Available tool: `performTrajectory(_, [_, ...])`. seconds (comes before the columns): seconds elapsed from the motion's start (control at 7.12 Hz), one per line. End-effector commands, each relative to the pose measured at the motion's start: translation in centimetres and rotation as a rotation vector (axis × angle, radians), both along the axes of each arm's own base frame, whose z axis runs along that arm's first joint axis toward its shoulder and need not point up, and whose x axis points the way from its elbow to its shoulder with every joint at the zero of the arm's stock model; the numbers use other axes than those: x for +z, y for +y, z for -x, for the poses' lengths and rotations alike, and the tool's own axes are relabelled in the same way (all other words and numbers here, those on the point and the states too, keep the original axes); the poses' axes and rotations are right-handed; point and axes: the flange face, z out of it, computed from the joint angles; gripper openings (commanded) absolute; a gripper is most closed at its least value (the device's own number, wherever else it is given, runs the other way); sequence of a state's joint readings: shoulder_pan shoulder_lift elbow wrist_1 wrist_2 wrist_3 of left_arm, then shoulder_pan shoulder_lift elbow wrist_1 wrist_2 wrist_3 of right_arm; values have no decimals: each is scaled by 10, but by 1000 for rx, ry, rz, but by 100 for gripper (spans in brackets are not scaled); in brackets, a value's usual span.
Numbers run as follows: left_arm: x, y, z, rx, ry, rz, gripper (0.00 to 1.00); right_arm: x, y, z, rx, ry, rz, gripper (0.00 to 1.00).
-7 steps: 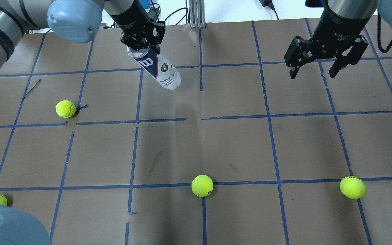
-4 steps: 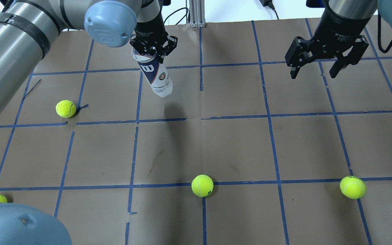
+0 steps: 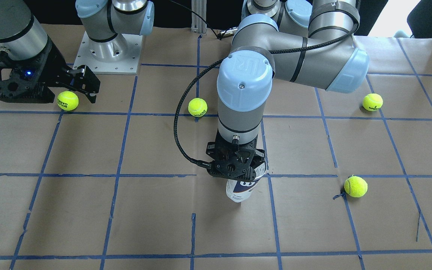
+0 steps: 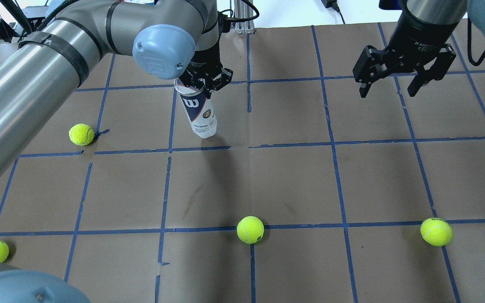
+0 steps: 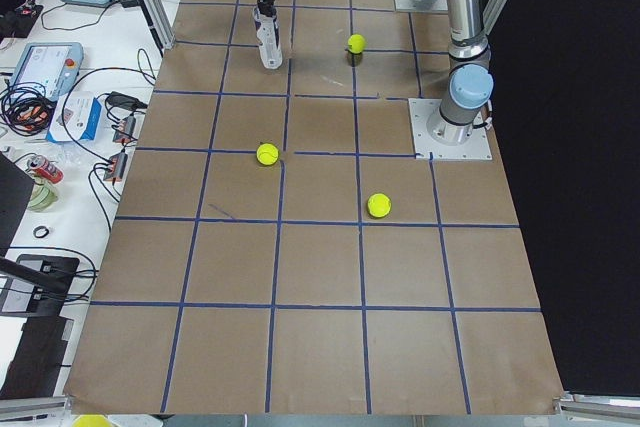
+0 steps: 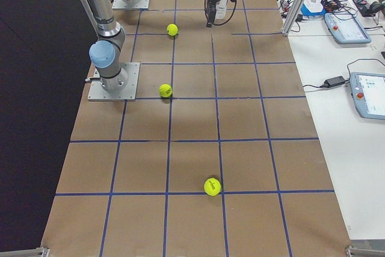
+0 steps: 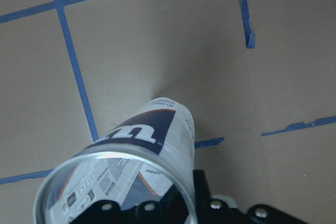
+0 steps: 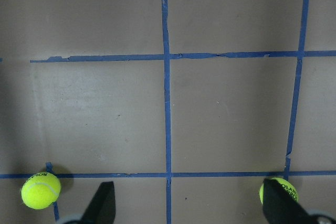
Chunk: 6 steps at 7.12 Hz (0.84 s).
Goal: Lift up tennis ball bucket
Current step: 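Lower the can upright onto the table with the left gripper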
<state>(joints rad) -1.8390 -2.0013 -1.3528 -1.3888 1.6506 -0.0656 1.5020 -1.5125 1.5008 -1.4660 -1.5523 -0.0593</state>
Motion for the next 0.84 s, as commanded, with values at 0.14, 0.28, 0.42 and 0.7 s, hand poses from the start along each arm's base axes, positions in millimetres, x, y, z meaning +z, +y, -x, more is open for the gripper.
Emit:
performTrajectory(0.14, [-11,0,3,-3,2,-10,39,6,-1,-9,3,-18,46,100])
performTrajectory(0.28, [-11,0,3,-6,1,-9,51,7,-2,-25,40,-16,77,100])
performTrajectory(0.42, [9,-1,2,-4,15,30,62,3,0,-39,70,-9,84,100])
performTrajectory(0.7, [59,9,-14,23,77,84,100,-10,10,-41,145,-26,59,100])
